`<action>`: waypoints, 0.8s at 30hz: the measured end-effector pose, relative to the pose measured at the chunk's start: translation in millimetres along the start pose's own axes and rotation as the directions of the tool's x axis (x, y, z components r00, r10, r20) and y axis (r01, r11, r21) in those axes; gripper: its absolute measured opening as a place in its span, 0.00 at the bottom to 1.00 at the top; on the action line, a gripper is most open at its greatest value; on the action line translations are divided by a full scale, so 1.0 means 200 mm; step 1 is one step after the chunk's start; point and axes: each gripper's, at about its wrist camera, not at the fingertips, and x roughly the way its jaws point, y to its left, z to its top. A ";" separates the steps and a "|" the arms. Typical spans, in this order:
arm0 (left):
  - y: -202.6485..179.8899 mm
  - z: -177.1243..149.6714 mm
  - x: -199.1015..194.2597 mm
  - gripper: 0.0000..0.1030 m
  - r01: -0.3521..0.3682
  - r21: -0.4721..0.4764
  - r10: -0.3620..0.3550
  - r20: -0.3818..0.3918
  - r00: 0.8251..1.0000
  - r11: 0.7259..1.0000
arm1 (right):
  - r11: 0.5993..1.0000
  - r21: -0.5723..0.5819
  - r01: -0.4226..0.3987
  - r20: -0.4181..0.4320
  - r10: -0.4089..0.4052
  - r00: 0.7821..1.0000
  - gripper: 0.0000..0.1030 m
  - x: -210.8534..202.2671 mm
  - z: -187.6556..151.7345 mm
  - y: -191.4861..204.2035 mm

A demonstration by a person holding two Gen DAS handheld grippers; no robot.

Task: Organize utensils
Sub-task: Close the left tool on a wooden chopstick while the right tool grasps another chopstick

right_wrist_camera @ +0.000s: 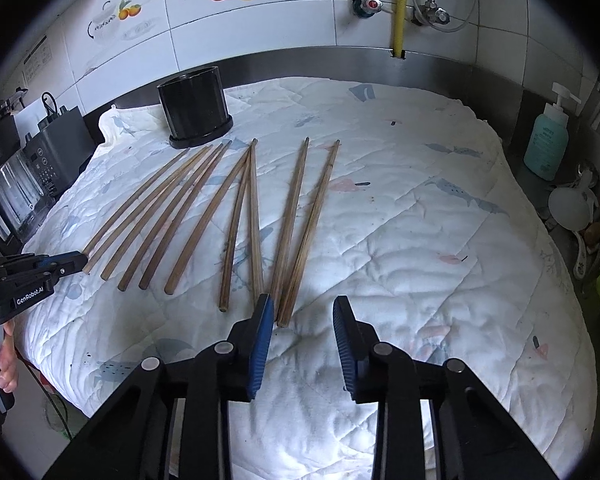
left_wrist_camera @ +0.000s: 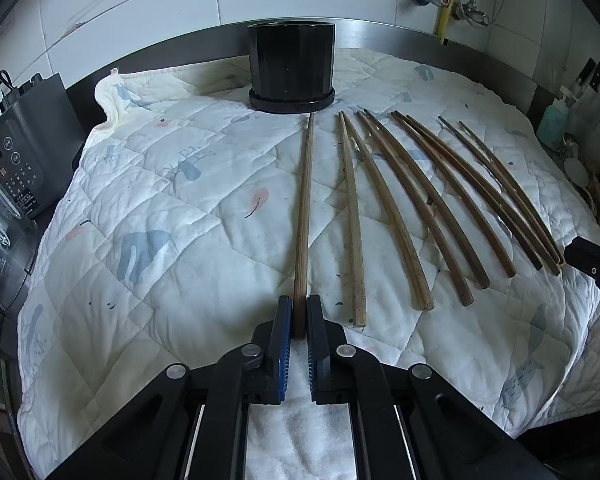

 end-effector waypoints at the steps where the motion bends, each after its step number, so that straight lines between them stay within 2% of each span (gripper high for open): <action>1: 0.00 0.00 0.00 0.07 0.002 -0.001 -0.002 0.000 1.000 1.000 | 1.000 0.001 0.001 -0.004 -0.001 1.000 0.31 0.01 0.00 -0.01; 7: 0.00 -0.01 0.00 0.07 -0.005 0.004 0.005 0.004 1.000 1.000 | 1.000 -0.008 -0.005 -0.006 0.005 1.000 0.30 0.01 0.00 0.01; 12: 0.00 -0.01 0.00 0.07 -0.005 0.003 0.005 0.004 1.000 1.000 | 0.998 -0.054 0.033 -0.004 -0.033 0.999 0.27 0.03 -0.01 0.04; 24: 0.02 -0.02 -0.02 0.07 -0.002 -0.009 0.002 -0.002 1.000 1.000 | 0.998 -0.029 0.054 0.000 -0.054 0.999 0.23 0.03 0.00 -0.02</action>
